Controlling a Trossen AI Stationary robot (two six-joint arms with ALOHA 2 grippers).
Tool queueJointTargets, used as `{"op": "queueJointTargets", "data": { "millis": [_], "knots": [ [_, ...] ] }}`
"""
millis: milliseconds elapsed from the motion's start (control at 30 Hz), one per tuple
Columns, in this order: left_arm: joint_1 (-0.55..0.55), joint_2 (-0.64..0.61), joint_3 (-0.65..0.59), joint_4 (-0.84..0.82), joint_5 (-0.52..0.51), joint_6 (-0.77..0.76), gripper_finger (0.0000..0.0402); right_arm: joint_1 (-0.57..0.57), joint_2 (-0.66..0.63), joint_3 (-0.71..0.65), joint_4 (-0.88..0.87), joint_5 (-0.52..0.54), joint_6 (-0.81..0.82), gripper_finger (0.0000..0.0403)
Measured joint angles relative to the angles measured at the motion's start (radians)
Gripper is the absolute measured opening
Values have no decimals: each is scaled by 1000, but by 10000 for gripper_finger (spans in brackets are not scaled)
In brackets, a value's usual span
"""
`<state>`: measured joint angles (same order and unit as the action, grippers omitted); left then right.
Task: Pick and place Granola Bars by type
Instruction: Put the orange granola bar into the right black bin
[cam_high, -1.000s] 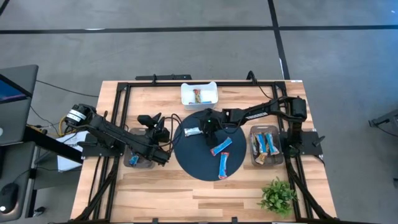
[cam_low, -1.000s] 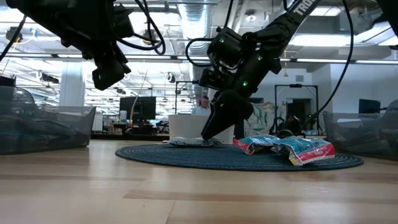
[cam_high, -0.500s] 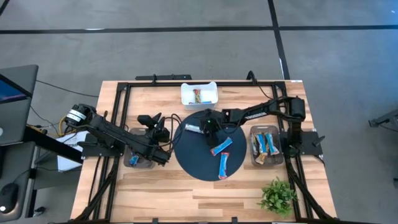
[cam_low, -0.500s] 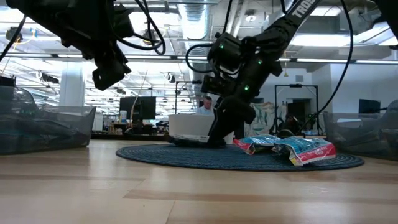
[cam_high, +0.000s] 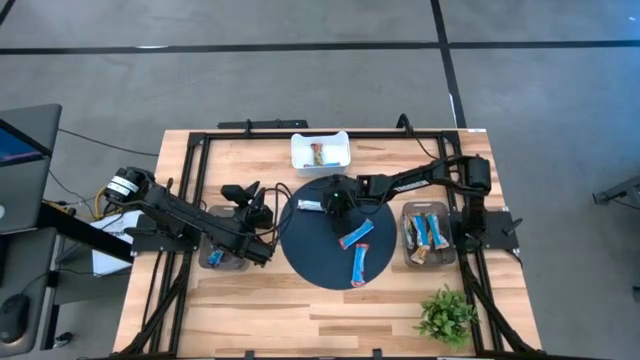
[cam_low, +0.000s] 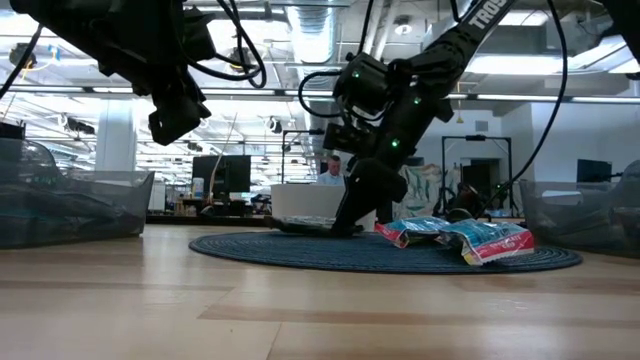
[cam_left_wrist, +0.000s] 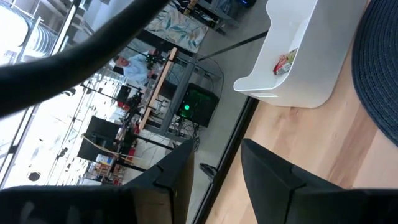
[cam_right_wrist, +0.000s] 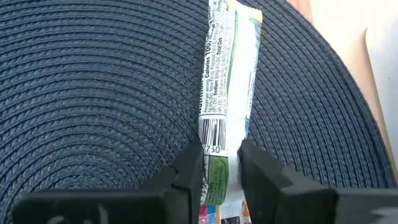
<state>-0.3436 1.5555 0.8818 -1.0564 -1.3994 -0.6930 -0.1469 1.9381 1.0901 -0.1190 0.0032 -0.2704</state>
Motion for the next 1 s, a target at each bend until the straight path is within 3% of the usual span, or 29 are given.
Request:
{"op": "queueJointTargets", "data": {
  "millis": [533,767,1000],
  "knots": [
    [0,0,0,0,0,0,128,38,-150,-1,-22,44,-45,71],
    [0,0,0,0,0,-3,128,85,-275,-1,-195,147,-41,71],
    [0,0,0,0,1,-4,128,161,-413,-1,-468,237,100,71]
  ]
}}
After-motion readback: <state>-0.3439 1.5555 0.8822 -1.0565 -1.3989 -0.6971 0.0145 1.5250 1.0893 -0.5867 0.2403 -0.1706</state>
